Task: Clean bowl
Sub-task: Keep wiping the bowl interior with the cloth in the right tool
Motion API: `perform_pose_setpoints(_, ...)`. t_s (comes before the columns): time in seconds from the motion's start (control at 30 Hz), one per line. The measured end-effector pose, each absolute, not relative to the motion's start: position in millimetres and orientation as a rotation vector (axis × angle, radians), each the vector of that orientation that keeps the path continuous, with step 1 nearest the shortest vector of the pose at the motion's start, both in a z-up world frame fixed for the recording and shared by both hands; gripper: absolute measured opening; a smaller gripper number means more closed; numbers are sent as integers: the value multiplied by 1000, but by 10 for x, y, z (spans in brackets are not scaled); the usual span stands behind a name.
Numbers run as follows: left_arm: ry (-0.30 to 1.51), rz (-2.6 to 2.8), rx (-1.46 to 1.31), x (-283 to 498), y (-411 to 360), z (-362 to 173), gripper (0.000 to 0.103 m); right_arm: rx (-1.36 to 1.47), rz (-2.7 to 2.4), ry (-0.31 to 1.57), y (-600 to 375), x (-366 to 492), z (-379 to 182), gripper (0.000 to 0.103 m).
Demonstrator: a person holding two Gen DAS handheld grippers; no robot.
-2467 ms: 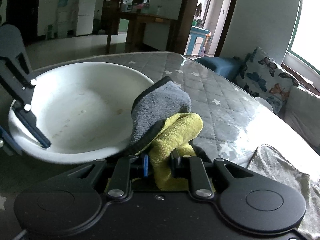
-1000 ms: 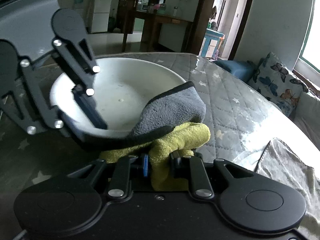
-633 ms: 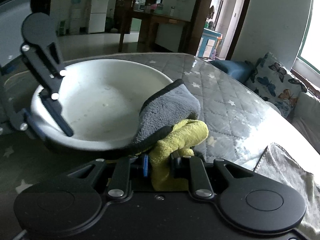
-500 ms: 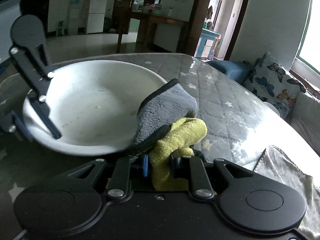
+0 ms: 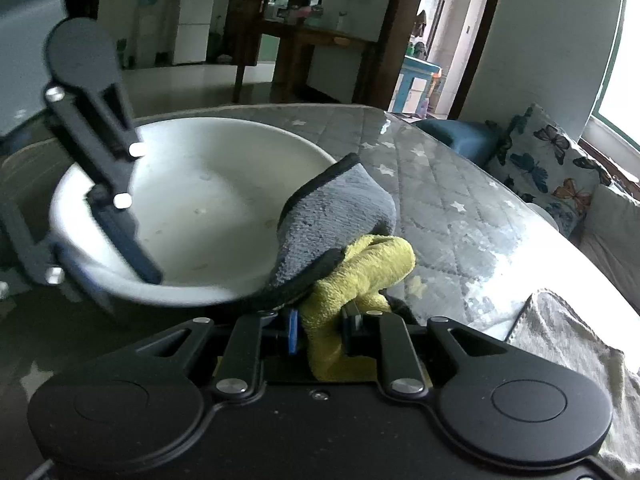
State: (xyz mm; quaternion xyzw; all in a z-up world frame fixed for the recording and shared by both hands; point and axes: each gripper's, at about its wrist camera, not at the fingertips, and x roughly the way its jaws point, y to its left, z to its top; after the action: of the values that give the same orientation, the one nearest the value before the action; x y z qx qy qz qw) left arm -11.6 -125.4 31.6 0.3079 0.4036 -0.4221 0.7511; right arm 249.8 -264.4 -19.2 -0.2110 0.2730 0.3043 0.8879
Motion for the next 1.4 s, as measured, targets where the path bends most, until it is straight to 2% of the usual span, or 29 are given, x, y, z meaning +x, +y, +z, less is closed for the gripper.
perform_pose_setpoints(0.53, 837, -952, 712, -190, -1267, 303, 26, -485, 688, 567, -2657, 2083, -162, 22)
perform_pose_setpoints(1.4, 855, -1041, 747, -381, -932, 252, 24, -469, 680, 555, -2559, 2754, -208, 22)
